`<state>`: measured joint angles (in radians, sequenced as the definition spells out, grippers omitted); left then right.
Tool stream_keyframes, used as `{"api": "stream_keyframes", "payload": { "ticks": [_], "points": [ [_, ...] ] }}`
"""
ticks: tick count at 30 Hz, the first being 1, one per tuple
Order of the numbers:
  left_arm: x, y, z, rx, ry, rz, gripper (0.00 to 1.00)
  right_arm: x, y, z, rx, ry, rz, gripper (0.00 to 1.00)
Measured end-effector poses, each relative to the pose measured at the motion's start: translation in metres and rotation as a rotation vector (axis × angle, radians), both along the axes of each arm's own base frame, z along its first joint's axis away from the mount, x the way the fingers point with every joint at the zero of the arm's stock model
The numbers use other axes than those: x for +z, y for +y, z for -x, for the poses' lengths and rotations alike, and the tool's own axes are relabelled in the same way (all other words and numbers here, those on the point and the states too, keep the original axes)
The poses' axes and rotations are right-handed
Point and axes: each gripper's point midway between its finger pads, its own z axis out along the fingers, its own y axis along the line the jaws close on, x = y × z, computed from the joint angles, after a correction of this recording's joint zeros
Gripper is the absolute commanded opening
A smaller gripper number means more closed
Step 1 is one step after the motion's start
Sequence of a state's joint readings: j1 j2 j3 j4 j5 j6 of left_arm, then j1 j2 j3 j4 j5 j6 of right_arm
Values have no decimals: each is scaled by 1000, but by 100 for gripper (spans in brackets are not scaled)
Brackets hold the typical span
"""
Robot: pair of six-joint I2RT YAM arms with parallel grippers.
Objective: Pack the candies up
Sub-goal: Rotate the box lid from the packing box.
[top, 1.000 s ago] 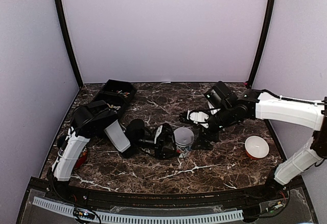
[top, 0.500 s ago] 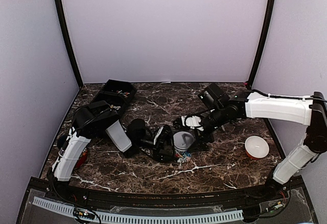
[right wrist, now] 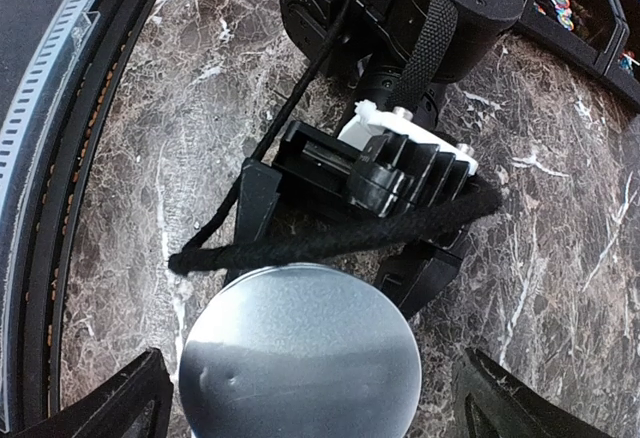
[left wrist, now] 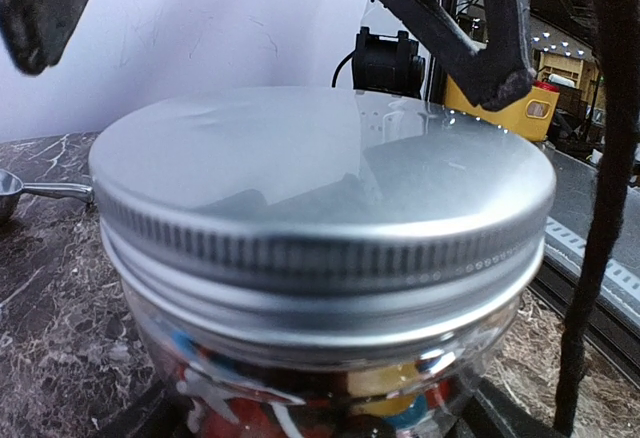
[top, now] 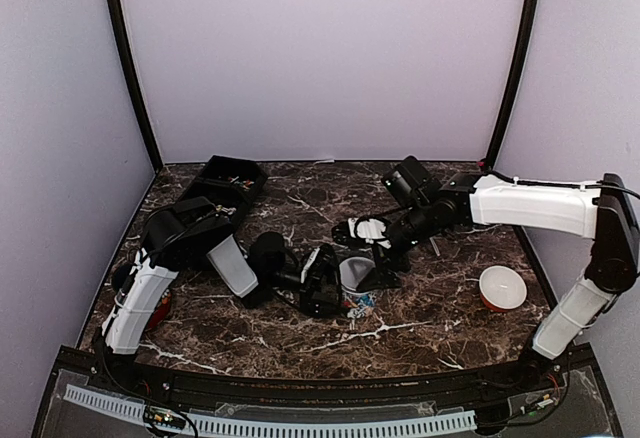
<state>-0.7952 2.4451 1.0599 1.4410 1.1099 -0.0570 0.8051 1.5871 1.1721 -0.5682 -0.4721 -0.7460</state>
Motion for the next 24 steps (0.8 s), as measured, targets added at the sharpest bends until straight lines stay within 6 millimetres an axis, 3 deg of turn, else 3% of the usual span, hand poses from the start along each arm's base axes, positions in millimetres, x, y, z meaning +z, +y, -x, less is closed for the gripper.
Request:
{"api": "stream_keyframes", "payload": {
  "ticks": [14, 24],
  "points": [
    [0, -1, -1, 7, 0, 0, 78, -16, 5, -4, -11, 79, 30, 100],
    [0, -3, -7, 39, -3, 0, 77, -15, 5, -3, -27, 105, 25, 94]
  ]
}}
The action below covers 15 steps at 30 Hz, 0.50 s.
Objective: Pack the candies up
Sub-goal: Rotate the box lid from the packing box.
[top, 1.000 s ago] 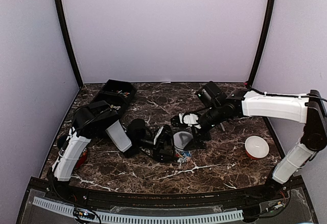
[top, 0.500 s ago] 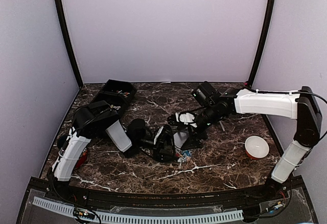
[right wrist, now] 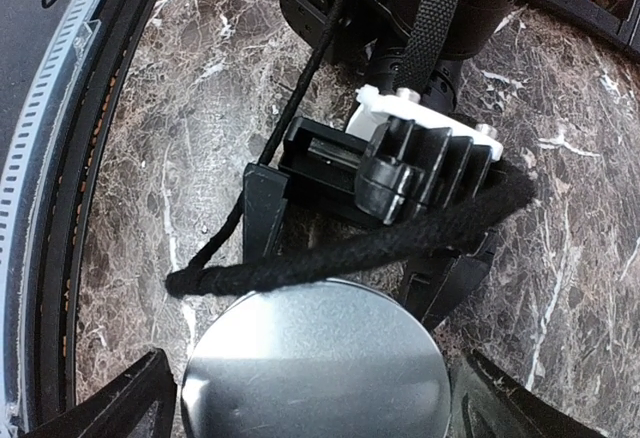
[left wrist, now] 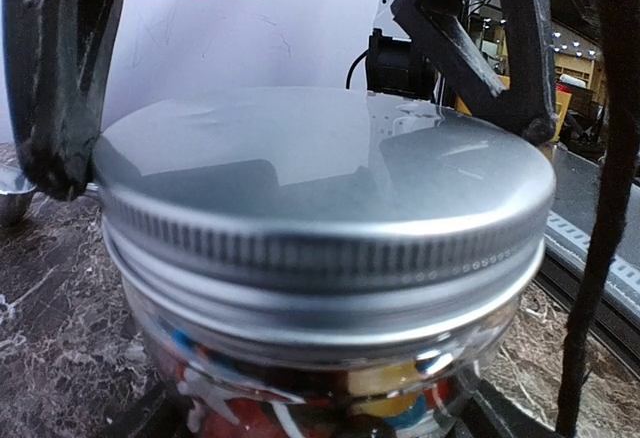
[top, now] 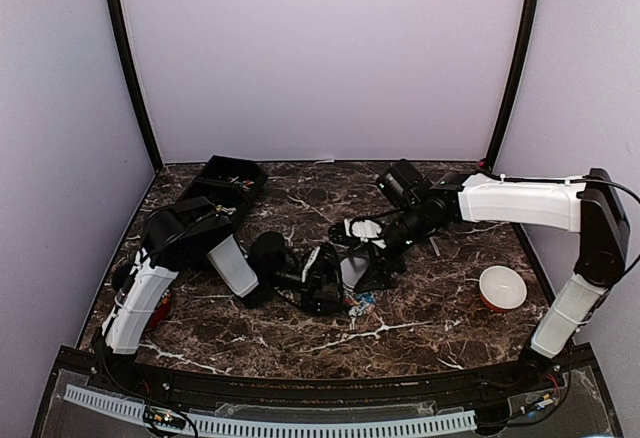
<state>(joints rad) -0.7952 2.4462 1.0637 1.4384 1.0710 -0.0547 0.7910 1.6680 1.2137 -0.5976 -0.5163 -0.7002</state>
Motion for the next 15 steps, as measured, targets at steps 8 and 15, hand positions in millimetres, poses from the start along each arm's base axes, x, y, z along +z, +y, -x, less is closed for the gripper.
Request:
{"api": "stream_keyframes", "payload": {
  "ticks": [8, 15],
  "points": [
    [-1, -3, -12, 75, -30, 2, 77, 0, 2, -7, -44, 2, -15, 93],
    [-2, -4, -17, 109, -40, 0, 77, 1, 1, -10, -74, -14, -26, 96]
  ]
}}
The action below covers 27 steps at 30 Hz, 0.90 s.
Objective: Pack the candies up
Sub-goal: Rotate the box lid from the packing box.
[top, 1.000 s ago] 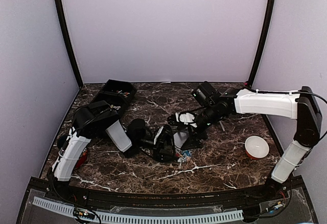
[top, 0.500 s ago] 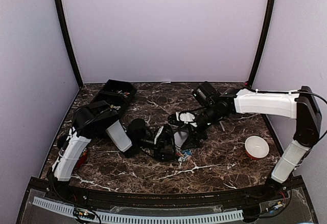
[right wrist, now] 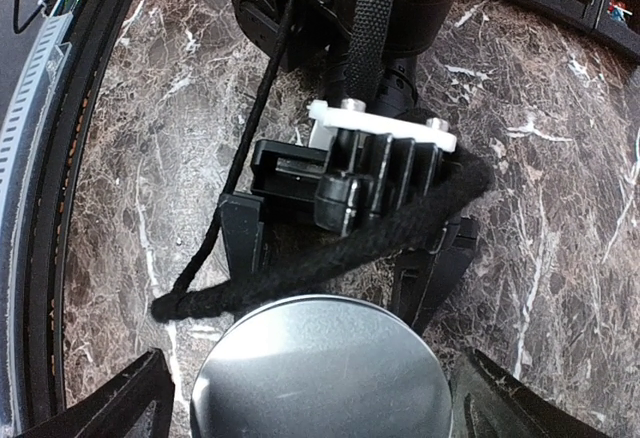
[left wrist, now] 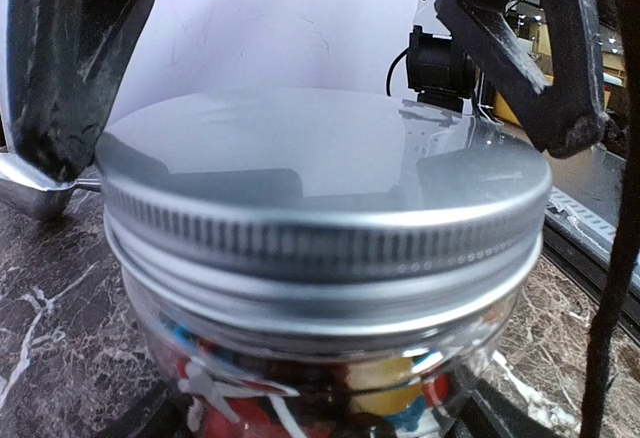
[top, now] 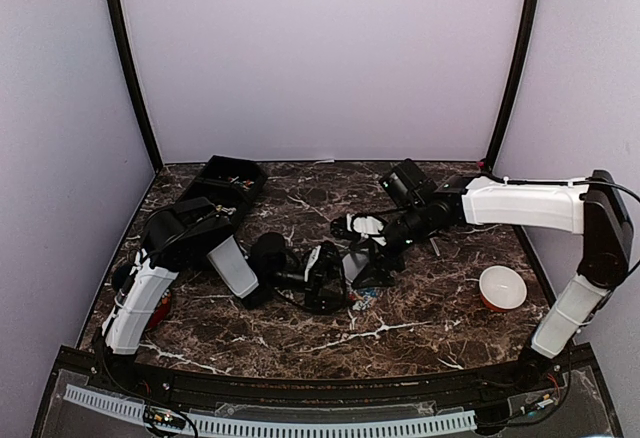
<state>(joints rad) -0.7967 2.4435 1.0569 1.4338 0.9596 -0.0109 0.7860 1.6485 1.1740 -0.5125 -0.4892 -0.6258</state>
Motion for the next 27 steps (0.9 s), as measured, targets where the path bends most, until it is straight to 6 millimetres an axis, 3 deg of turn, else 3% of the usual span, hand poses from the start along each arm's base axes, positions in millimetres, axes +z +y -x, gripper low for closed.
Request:
{"api": "stream_keyframes", "payload": {
  "ticks": [10, 27],
  "points": [
    [0, 0, 0, 1, 0, 0, 77, -6, -8, -1, -23, -14, 32, 99],
    [0, 0, 0, 3, 0, 0, 77, -12, -13, -5, -58, -16, 47, 92]
  ]
}}
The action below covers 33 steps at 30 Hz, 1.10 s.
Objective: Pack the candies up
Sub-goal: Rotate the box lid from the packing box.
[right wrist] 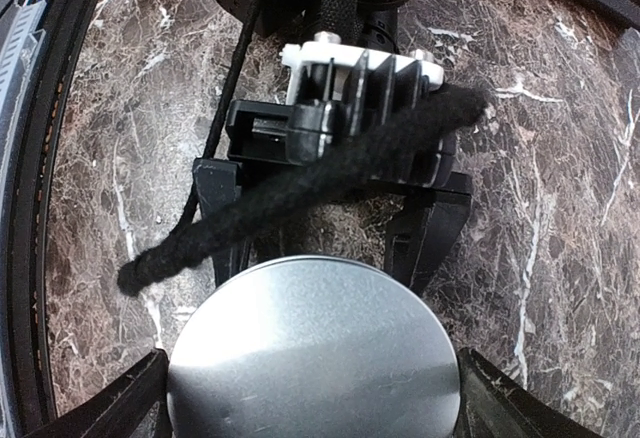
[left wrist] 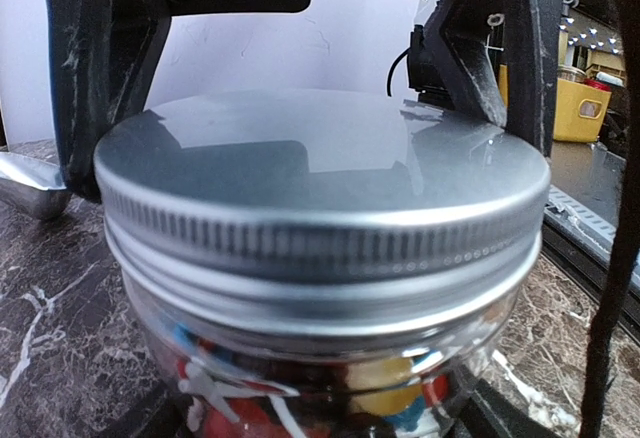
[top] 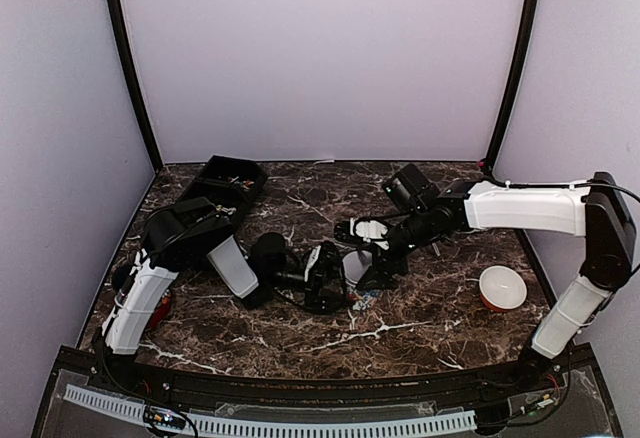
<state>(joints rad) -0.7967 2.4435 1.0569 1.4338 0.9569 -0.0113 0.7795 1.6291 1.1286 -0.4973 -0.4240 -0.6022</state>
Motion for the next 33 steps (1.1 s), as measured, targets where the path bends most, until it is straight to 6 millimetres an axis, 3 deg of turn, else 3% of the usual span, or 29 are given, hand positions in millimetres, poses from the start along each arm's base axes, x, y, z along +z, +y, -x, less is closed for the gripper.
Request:
{"api": "stream_keyframes", "payload": {
  "ticks": [13, 33],
  "points": [
    [-2, -2, -10, 78, -8, -7, 77, -2, -5, -9, -115, -20, -17, 86],
    [-6, 3, -37, 308, -34, -28, 76, 0, -3, -39, -465, -4, -76, 87]
  ]
}}
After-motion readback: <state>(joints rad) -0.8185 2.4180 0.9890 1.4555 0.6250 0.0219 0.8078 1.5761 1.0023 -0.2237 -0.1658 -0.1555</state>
